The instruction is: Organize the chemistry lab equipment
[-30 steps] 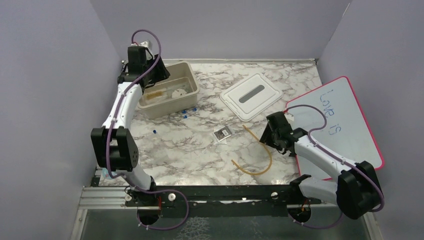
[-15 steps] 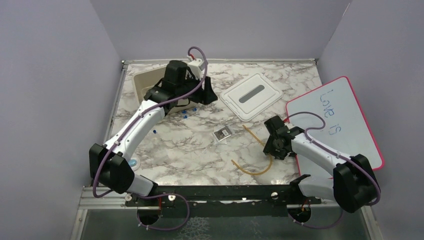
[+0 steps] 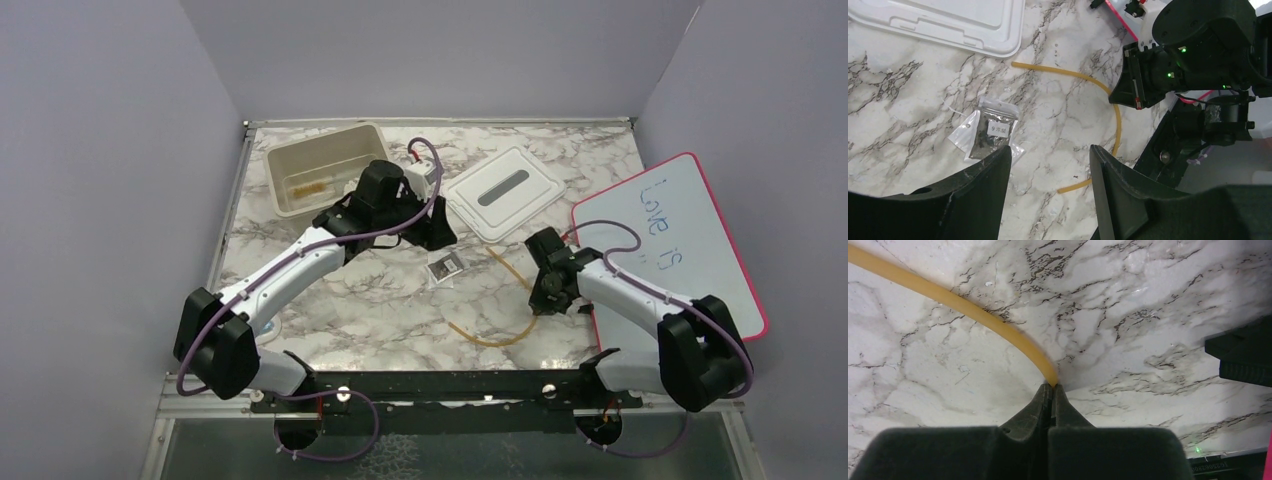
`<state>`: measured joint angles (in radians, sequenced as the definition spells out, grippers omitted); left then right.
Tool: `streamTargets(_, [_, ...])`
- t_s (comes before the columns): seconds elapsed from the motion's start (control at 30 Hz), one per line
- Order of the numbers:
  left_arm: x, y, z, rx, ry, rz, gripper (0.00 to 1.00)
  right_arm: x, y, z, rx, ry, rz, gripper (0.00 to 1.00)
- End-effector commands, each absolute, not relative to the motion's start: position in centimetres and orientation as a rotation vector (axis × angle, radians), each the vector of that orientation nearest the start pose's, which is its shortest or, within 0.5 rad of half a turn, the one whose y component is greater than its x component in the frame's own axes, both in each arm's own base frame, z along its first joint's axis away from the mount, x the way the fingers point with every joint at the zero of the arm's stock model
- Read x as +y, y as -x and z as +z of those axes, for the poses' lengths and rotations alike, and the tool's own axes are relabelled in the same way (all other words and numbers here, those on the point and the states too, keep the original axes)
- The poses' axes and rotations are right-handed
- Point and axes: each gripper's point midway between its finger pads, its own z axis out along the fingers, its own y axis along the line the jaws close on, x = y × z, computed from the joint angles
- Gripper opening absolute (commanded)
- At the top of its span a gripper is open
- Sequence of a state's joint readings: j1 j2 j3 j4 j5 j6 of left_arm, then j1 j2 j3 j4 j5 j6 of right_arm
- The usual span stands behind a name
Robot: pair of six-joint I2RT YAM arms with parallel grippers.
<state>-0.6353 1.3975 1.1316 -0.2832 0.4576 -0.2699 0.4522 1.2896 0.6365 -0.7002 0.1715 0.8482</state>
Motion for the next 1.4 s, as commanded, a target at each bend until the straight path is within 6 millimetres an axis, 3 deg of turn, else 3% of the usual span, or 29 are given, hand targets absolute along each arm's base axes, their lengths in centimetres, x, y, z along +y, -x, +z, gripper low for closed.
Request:
streamTargets(0.0, [-30.2,-27.4,24.0,2.011,-0.62,-0.984,0.62,9.7,-19.3,1.6,2.809,-0.499,0.036,0.0])
streamTargets(0.27, [-29.1,-27.1,25.3,1.945,-0.545,-0.968,0.62,12.5,-23.2,10.3,2.58,-0.382,0.313,0.01])
streamTargets(0.47, [-29.1,-25.9,28.8,1.764,-0.592,-1.031,0.62,15.8,-24.7,16.8,2.38,-0.274,0.622,0.0])
streamTargets(0.6, [-29.7,-24.7,31.4,1.609,-0.607,-1.131,0.62,18.1,-25.6,20.7,2.22,-0.189,0.813,0.01])
streamTargets(0.73, [-31.1,-23.2,31.7,1.591,-0.605,-1.288,0.62,20.4,-26.1,24.3,2.087,-0.112,0.988,0.01])
streamTargets(0.97, [-35.0,-21.5,30.6,1.644,-0.632,-1.389,0.62,23.0,-25.8,28.7,1.909,-0.009,1.217,0.01])
streamTargets(1.1, [-36.4,-21.2,30.0,1.653,-0.626,-1.385,0.57,23.7,-25.5,31.0,1.842,0.02,1.295,0.01])
streamTargets(1.37, [-37.1,-21.3,31.3,1.605,-0.584,-1.384,0.4,24.1,-24.5,32.3,1.809,0.006,1.396,0.0])
